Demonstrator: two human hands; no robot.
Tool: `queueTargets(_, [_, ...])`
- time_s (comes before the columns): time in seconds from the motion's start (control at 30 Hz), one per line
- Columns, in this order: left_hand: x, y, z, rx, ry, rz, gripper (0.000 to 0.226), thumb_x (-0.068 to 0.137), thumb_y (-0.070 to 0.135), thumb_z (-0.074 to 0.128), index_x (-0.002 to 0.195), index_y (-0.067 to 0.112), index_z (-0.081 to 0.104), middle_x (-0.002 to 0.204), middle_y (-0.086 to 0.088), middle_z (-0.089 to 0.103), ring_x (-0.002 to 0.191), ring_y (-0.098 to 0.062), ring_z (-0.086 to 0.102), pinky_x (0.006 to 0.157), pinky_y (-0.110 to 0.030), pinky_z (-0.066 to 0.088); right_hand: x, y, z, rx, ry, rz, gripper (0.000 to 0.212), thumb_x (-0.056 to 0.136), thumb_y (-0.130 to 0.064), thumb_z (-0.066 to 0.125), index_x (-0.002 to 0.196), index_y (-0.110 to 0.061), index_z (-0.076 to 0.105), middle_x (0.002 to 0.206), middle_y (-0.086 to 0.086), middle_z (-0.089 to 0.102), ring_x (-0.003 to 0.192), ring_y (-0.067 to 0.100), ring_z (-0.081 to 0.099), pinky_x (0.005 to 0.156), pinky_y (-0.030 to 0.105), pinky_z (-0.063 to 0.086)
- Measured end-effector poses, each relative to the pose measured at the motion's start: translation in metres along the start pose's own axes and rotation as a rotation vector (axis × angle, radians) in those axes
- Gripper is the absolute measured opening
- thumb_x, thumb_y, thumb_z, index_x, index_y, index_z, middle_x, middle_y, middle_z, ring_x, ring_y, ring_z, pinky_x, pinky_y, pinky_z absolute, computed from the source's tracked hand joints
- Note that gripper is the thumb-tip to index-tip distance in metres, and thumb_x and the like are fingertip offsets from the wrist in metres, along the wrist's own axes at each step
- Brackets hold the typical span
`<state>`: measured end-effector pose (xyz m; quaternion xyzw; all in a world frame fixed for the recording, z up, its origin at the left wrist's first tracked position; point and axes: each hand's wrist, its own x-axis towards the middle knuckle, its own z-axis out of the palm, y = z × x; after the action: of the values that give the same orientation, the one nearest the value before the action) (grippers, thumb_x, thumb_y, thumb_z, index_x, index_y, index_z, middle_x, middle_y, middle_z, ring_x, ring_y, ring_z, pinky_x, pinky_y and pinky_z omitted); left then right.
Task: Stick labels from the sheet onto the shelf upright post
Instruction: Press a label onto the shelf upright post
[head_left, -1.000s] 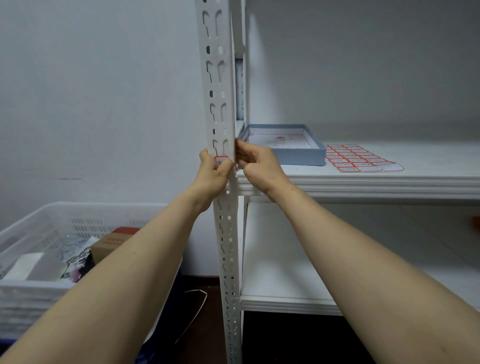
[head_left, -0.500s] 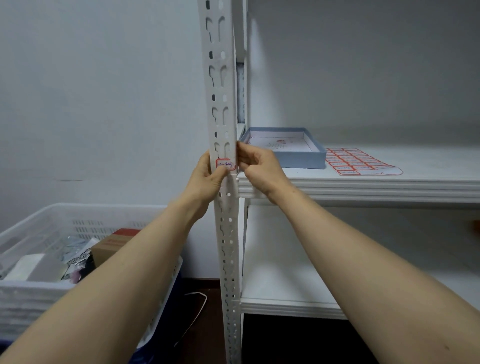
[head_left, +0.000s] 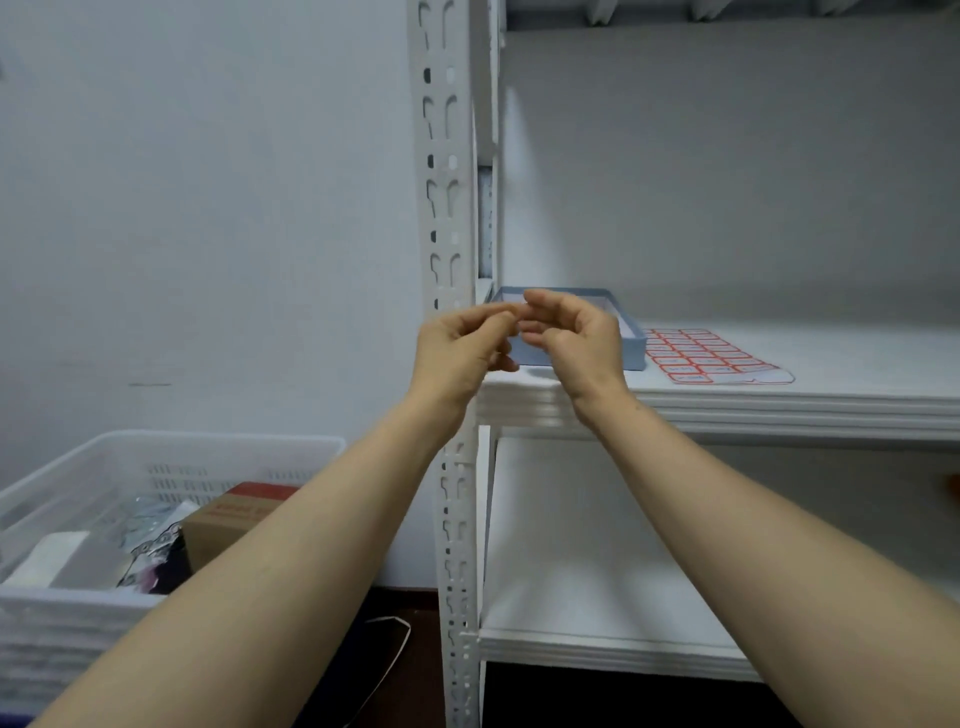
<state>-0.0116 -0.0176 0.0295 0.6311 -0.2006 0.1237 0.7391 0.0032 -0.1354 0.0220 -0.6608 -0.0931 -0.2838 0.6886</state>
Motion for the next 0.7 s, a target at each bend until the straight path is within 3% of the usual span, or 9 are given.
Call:
queueTargets(0.1, [0.012,0.002,0.024,-0.048,-0.032,-0.1,0.011,0.088,0.0,0.06,0.092,0.001,0.07,0.067,-0.005,0.059,0.057,-0.011,0.05,0.058,-0.022,0.057,0.016,-0.009,-0.021,-0.003,0.047,0.012,0.042,0.081,0.023,0.038,0.113,0.006,0.058,0.081,0.006,0.064,0.075,0.013,0.063,0.066,0.013,0.053])
queueTargets(0.23, [0.034,-0.002,0.051,-0.062,0.009,-0.169,0.016,0.086,0.0,0.063,0.1,-0.007,0.067,0.072,-0.008,0.062,0.055,-0.01,0.058,0.062,-0.019,0.058,0.038,-0.017,-0.053,-0.031,0.083,0.071,0.04,0.082,0.021,0.034,0.11,0.007,0.059,0.08,0.009,0.064,0.072,0.017,0.064,0.066,0.017,0.056])
queueTargets(0.43, [0.068,-0.007,0.074,-0.066,0.027,-0.249,0.022,0.08,0.001,0.071,0.1,-0.007,0.067,0.075,-0.006,0.066,0.063,-0.014,0.062,0.064,-0.015,0.057,0.064,-0.021,-0.078,-0.106,0.036,0.111,0.038,0.083,0.022,0.035,0.108,0.005,0.059,0.081,0.01,0.063,0.068,0.015,0.061,0.058,0.012,0.054])
queueTargets(0.6, [0.089,-0.005,0.08,-0.142,-0.052,-0.345,0.017,0.089,-0.009,0.054,0.105,-0.012,0.06,0.085,-0.013,0.062,0.07,-0.016,0.061,0.069,-0.019,0.056,0.083,-0.022,-0.085,-0.169,0.018,0.119,0.038,0.084,0.02,0.038,0.112,0.006,0.059,0.088,0.012,0.063,0.07,0.014,0.061,0.062,0.013,0.053])
queueTargets(0.7, [0.096,-0.003,0.083,-0.159,-0.065,-0.369,0.012,0.09,-0.013,0.047,0.094,-0.012,0.059,0.076,-0.015,0.057,0.064,-0.018,0.056,0.057,-0.019,0.058,0.09,-0.019,-0.086,-0.198,0.015,0.124,0.042,0.083,0.02,0.034,0.113,0.006,0.059,0.092,0.014,0.063,0.07,0.013,0.06,0.063,0.015,0.053])
